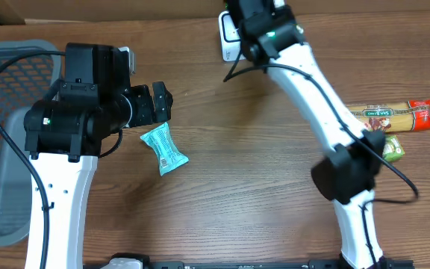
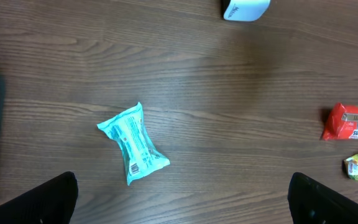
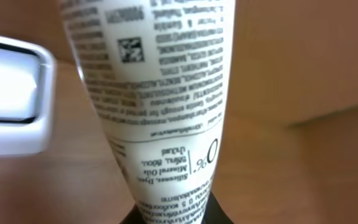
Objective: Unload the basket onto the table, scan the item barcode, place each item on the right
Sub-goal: 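Hold the white tube's barcode against the scanner with the right gripper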
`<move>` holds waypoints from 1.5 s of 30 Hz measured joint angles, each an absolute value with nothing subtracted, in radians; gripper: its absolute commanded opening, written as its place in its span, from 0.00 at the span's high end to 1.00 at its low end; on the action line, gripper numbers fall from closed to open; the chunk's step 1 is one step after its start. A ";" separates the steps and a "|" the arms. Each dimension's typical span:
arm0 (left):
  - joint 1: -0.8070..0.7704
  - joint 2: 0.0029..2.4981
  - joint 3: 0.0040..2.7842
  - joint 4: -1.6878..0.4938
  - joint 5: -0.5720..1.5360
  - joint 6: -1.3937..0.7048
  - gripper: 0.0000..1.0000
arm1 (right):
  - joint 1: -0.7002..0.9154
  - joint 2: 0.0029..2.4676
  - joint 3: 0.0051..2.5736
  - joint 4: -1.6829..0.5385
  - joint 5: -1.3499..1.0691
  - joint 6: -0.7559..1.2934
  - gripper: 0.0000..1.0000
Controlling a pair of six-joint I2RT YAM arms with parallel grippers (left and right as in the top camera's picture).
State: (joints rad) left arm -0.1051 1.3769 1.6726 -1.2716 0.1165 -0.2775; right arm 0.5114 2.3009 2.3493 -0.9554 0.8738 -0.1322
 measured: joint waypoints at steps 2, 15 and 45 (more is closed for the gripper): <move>-0.105 1.377 1.673 -1.271 0.117 -0.278 0.00 | 0.511 2.343 2.349 -0.873 0.937 -0.233 0.96; -0.105 1.377 1.673 -1.272 0.117 -0.278 0.01 | 0.512 2.514 2.349 -0.455 1.062 -0.774 0.96; -0.105 1.377 1.673 -1.272 0.117 -0.278 0.01 | 0.515 2.663 2.348 -0.334 1.116 -0.883 0.96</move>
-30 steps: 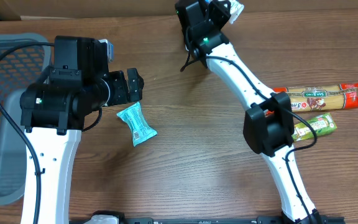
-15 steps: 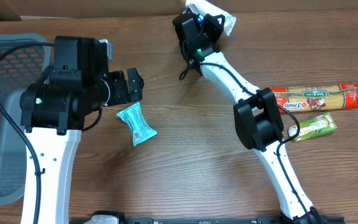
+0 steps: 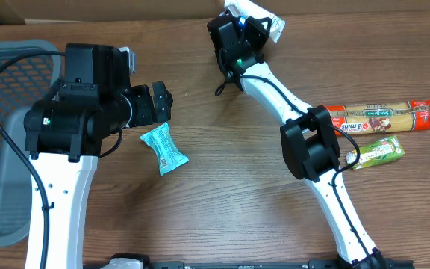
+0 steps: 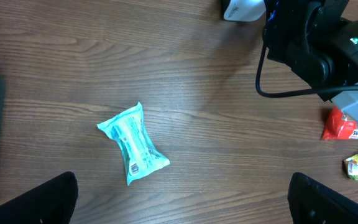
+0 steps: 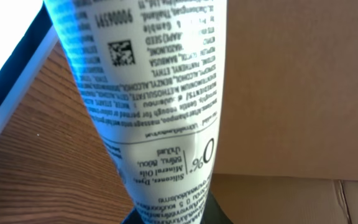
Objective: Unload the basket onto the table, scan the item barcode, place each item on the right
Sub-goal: 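Hold the white tube's barcode against the scanner with the right gripper, then carry the white tube right and lay it above the spaghetti pack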
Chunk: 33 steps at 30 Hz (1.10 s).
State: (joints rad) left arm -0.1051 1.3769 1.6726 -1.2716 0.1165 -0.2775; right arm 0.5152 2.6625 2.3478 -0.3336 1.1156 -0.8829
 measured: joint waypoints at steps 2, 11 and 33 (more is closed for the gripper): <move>-0.105 1.377 1.673 -1.272 0.117 -0.278 0.00 | 0.517 2.663 2.348 -0.334 1.116 -0.881 0.96; -0.105 1.377 1.673 -1.272 0.117 -0.278 0.00 | 0.548 2.649 2.347 -0.437 1.085 -0.798 0.96; -0.105 1.377 1.673 -1.272 0.117 -0.278 0.00 | 0.222 1.995 2.354 -1.335 -0.086 0.311 0.96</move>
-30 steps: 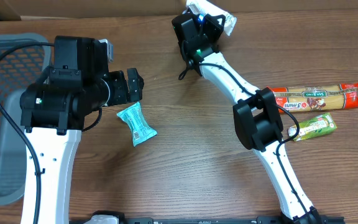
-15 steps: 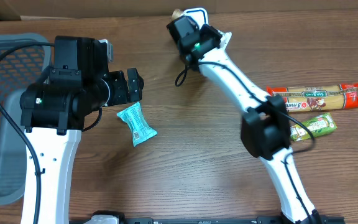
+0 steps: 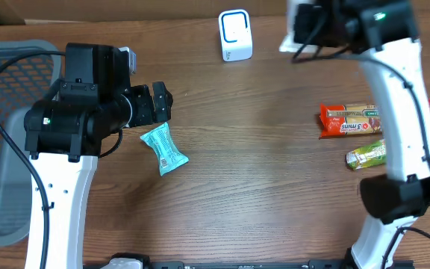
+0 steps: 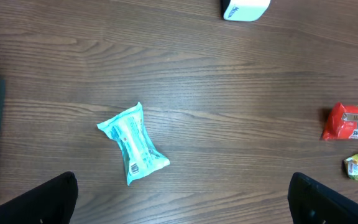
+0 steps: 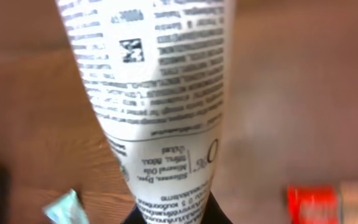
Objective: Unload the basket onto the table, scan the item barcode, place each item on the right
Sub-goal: 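Carry the white tube right and lay it above the spaghetti pack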
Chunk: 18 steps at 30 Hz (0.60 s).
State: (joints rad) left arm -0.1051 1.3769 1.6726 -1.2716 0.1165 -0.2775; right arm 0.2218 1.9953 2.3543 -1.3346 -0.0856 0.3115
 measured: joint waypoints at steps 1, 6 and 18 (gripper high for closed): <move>-0.105 1.377 1.673 -1.272 0.117 -0.278 0.01 | 0.192 2.003 2.339 -1.350 -0.095 0.384 0.96; -0.105 1.377 1.673 -1.272 0.117 -0.278 0.01 | 0.067 2.035 2.181 -1.357 -0.086 0.699 0.96; -0.105 1.377 1.673 -1.271 0.117 -0.278 0.00 | -0.102 2.039 1.689 -1.193 -0.034 1.192 0.95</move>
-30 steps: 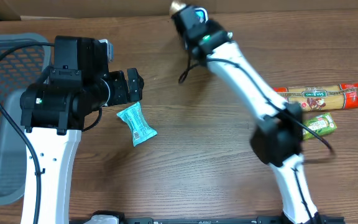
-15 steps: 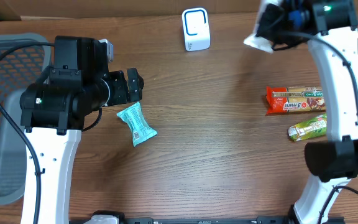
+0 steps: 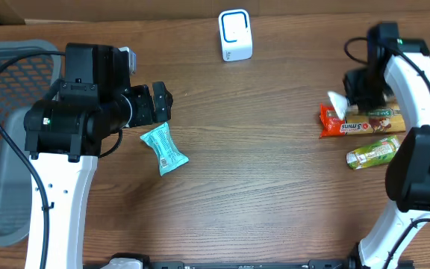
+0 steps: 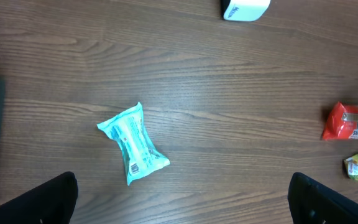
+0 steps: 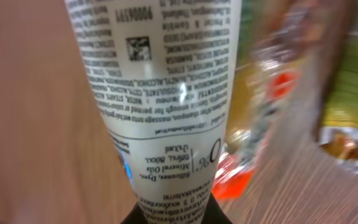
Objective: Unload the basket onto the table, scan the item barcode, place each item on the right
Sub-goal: 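Carry the white tube right and lay it above the spaghetti pack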
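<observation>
My right gripper (image 5: 173, 214) is shut on a white tube (image 5: 160, 93) covered in small print. In the overhead view the tube's white end (image 3: 337, 102) pokes out of the right gripper (image 3: 358, 88) just above the red packet at the table's right. The white scanner (image 3: 235, 35) with its blue outline stands at the back middle, far to the left of the tube; it also shows as the scanner (image 4: 244, 9) in the left wrist view. My left gripper (image 3: 159, 104) hangs open above a teal packet (image 4: 133, 143), with nothing between its fingers.
A red pasta packet (image 3: 360, 119) and a green packet (image 3: 372, 155) lie at the right, beneath and beside the tube. The teal packet (image 3: 163, 149) lies left of centre. A grey mesh basket stands at the left edge.
My right gripper, still holding the tube, has moved from the back right of the table to a spot just over the red packet. The left arm has not moved.
My right gripper first held the tube at the scanner. Later it was still there, with blue light falling on the tube. After that it was away to the right at the back, and now it is over the packets at the right.
</observation>
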`<move>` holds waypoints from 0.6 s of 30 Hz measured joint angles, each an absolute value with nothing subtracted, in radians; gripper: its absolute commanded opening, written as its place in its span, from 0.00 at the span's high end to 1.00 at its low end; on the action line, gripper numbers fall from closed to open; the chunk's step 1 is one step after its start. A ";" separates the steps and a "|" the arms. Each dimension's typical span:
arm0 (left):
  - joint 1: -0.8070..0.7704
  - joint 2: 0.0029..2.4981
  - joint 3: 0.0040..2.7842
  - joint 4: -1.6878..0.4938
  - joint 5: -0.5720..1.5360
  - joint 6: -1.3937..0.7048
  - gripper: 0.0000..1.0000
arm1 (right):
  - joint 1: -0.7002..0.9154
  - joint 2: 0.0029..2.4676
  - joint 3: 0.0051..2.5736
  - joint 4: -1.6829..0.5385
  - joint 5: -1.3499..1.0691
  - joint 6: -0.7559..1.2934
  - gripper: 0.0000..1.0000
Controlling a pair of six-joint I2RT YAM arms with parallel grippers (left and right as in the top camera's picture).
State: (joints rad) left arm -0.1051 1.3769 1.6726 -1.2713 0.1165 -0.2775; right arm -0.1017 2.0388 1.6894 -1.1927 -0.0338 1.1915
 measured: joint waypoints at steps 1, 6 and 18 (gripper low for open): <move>-0.105 1.377 1.673 -1.272 0.117 -0.278 0.00 | -0.115 2.040 1.668 -1.192 -0.035 1.211 0.91; -0.105 1.377 1.673 -1.272 0.117 -0.278 0.00 | -0.163 2.040 1.646 -1.187 -0.033 1.250 0.30; -0.105 1.377 1.673 -1.272 0.117 -0.278 0.00 | -0.162 2.031 1.784 -1.272 -0.108 0.803 0.14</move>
